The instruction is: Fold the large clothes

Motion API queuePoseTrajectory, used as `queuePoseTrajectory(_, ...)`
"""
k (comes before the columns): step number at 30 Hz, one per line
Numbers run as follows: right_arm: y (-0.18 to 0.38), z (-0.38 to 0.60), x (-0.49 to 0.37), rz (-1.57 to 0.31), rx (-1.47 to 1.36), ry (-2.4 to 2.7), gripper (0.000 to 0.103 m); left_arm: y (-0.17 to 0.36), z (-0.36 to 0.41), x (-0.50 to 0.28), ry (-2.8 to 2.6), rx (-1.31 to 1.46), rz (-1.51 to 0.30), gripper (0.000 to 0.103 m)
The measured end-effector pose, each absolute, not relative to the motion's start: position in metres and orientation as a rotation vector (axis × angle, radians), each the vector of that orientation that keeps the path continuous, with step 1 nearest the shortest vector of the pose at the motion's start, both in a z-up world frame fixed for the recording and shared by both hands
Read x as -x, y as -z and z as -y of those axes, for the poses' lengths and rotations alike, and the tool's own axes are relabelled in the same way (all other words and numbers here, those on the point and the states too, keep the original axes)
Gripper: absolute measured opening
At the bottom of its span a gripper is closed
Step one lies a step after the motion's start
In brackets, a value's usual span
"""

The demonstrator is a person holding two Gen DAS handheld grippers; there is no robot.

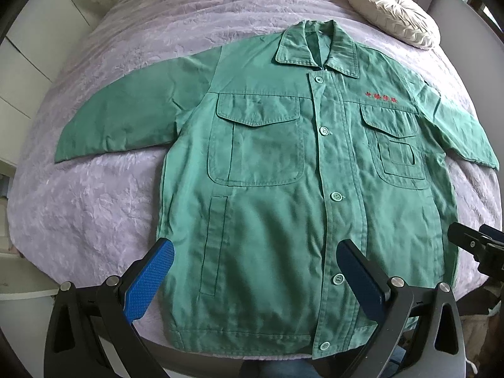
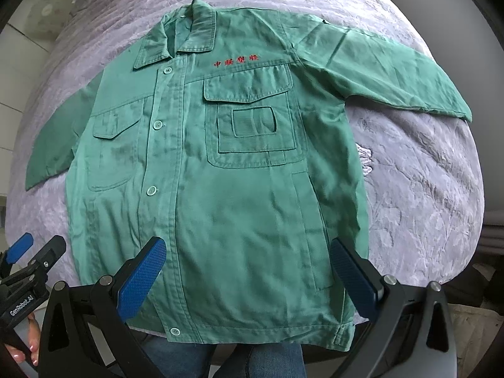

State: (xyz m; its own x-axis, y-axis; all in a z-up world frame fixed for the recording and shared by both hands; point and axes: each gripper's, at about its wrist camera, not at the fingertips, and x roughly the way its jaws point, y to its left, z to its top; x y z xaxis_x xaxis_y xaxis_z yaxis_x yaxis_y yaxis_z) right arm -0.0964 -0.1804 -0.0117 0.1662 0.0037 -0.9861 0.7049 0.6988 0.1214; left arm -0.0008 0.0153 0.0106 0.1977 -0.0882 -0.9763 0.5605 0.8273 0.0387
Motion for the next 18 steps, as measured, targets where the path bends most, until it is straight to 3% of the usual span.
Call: queuePoseTrajectory(18, 0.0131, 0.1783, 0.0964, -1.324, -0.662, 0.557, 0.103, -0.0093, -0.0189, -0.0001, 0.472, -0.437, -1.299, 0.103)
